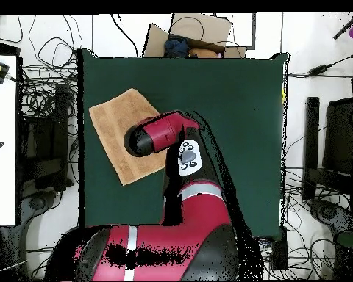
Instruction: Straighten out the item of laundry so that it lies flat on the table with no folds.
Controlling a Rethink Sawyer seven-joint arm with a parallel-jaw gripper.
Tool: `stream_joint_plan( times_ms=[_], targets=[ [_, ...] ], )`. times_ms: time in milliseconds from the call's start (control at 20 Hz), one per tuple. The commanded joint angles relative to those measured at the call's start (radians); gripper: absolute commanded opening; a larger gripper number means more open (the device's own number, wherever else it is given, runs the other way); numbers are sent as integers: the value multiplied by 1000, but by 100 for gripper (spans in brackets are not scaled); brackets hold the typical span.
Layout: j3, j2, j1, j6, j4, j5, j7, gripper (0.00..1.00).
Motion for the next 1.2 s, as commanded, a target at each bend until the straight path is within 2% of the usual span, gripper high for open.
stream_joint_plan(
  times_ms=[50,300,500,700,1000,1200],
  targets=[
    [-19,-38,5,-159,7,-10,176,0],
    [7,-51,-17,-164,14,5,131,0],
    [48,-80,-33,-3,-24,45,39,0],
    [83,-103,-67,79,-32,75,-20,0],
    [99,-147,-102,8,52,56,-1,0],
    [50,-177,-61,8,66,41,46,0]
  ],
)
